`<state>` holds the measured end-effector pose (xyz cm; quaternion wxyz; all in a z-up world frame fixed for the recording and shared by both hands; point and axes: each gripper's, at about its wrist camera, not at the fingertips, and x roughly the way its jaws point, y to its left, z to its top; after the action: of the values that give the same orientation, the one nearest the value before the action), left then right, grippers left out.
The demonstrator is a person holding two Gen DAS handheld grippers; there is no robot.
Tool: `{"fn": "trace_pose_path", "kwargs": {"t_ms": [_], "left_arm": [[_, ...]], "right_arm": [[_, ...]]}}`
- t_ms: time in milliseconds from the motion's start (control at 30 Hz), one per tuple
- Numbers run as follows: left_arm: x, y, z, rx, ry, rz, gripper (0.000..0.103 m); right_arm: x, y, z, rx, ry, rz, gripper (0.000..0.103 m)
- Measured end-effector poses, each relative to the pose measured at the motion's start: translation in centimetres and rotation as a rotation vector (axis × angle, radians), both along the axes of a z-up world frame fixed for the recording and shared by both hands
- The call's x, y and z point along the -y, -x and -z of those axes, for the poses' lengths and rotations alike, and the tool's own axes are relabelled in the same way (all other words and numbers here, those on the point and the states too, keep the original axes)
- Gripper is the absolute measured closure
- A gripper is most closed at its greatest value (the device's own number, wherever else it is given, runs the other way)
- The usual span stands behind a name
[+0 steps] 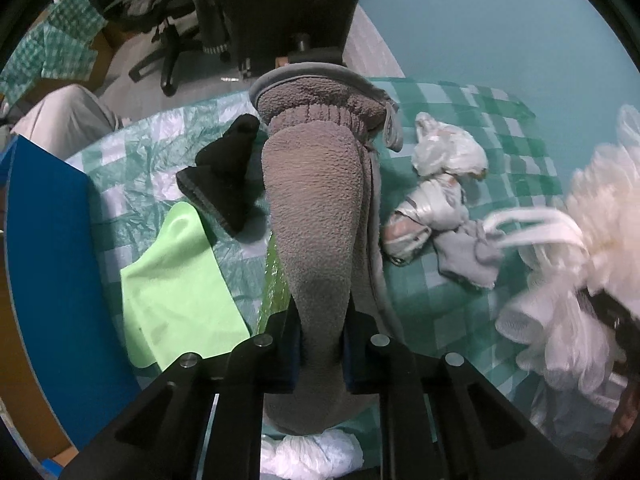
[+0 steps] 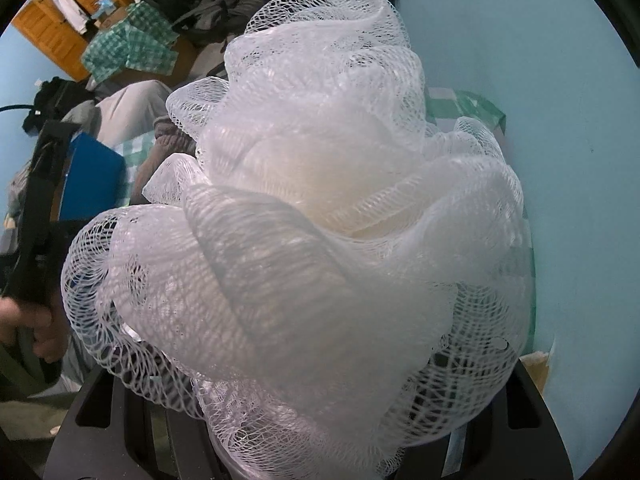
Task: Organize soft objects
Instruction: 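Lift and carry the grey sock and white puff over the cardboard box with both tools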
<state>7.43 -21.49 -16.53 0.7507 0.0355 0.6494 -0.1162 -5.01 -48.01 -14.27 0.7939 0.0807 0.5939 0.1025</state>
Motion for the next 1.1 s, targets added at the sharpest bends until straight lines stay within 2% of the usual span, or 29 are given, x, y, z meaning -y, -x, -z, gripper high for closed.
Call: {"fn": "trace_pose_path", "kwargs": {"t_ms": [233,533,667,1100], "left_arm": [[-1.0,0.7,-0.8,0.066,-0.043,0.039,0.089],[-1.9,2.3,-3.7,0.136,-0.049,0.058,0.089],[-2.5,3.1,-5.1,0.165,-0.053,0.06,0.089],[-6.3,4.9,-8.7,0.241,-0.059,0.026,0.089]], "right_arm": [[-0.7,-0.1,-0.8,0.034,0.013,-0.024,0.041],[-1.4,-0.1,-1.9,0.072,0.027,-0.048,0.041],[-3.1,-0.7,-2.4,0.084,0.029,-0.061,0.041],[-3.7,1.6,-3.9,0.13,0.03,-0.116,0.041]]}}
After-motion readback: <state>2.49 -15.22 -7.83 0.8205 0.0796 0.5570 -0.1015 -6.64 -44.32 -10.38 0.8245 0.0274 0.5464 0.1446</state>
